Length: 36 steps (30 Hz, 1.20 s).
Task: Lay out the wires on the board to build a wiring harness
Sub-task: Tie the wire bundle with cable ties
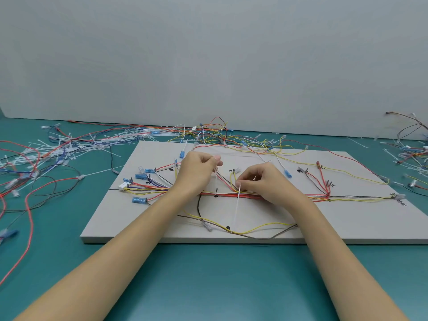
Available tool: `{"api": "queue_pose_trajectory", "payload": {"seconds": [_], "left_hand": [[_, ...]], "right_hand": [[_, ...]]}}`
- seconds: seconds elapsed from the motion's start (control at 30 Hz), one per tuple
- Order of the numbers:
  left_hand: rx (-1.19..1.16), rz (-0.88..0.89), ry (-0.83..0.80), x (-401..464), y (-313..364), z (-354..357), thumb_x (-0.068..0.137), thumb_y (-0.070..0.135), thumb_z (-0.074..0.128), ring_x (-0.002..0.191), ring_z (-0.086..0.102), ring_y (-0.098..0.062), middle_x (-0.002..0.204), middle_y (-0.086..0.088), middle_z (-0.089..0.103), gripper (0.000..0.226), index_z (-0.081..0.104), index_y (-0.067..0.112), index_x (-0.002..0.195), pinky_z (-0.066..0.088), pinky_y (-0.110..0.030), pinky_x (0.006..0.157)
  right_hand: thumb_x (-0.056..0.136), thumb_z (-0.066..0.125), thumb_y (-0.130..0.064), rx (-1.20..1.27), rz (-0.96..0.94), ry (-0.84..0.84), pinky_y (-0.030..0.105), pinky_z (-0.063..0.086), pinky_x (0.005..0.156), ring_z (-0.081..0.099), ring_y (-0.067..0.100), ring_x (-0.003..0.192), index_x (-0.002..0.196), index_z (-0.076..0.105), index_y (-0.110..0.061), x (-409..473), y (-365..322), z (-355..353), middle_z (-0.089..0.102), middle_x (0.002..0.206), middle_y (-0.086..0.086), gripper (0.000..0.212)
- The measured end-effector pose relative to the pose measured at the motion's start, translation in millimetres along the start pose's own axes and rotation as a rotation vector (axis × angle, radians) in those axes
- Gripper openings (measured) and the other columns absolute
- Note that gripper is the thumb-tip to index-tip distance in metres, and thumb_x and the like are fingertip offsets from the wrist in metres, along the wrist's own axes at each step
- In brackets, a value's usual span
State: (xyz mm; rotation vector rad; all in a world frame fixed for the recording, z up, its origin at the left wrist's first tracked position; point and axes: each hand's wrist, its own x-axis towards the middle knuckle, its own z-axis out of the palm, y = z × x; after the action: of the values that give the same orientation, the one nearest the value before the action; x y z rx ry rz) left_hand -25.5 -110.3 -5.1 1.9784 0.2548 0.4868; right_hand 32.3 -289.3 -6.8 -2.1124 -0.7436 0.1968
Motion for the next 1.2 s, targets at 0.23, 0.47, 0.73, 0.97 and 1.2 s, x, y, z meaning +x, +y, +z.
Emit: {"api": "queue_pose_trajectory", "payload": {"seconds": [0.23,0.47,0.73,0.97,1.2], "left_hand": [[0.003,-0.055,-0.083,1,-4,-4,0.089,0.027,0.068,0.062,0.05,0.003,0.081,0.01,0.069,0.017,0.077,0.015,0.095,0.038,-0.02,0.057],[0.048,-0.057,-0.105,-1,-3,-7,0.084,0.024,0.074,0.072,0.058,0.001,0.08,0.005,0.071,0.012,0.078,0.017,0.093,0.041,-0.02,0.061],[0.114,0.025,-0.116,-7,-2,0,0.086,0.017,0.071,0.066,0.056,0.004,0.075,0.008,0.068,0.012,0.077,0.015,0.096,0.039,-0.003,0.053],[0.303,0.195,-0.236,-9,3,9,0.095,0.011,0.056,0.086,0.055,-0.016,0.09,0.002,0.057,0.022,0.075,0.018,0.104,0.041,-0.025,0.074],[0.448,0.244,-0.367,-9,8,14,0.088,0.015,0.065,0.069,0.053,-0.004,0.071,0.013,0.055,0.016,0.078,0.016,0.098,0.034,-0.02,0.062]], "right_hand": [[0.084,0.072,-0.011,-0.052,0.074,0.002,0.01,0.036,0.049,0.047,-0.003,0.046,0.079,0.076,-0.013,-1,5,-12,0.063,0.058,-0.008,0.007],[0.085,0.069,-0.011,-0.095,0.057,-0.01,0.009,0.032,0.047,0.042,-0.001,0.047,0.083,0.078,-0.017,-1,2,-8,0.062,0.066,0.003,0.011],[0.082,0.074,-0.012,-0.091,0.076,-0.05,0.006,0.032,0.045,0.044,-0.003,0.044,0.081,0.079,-0.02,-4,0,-13,0.063,0.056,-0.009,0.01],[0.081,0.077,-0.013,-0.157,0.049,-0.074,0.012,0.038,0.052,0.048,-0.004,0.047,0.085,0.077,-0.014,-1,-1,-11,0.067,0.071,-0.004,0.003],[0.08,0.077,-0.012,-0.166,0.016,-0.057,0.007,0.036,0.05,0.049,-0.005,0.048,0.082,0.076,-0.011,-2,-1,-14,0.067,0.071,-0.007,0.002]]}}
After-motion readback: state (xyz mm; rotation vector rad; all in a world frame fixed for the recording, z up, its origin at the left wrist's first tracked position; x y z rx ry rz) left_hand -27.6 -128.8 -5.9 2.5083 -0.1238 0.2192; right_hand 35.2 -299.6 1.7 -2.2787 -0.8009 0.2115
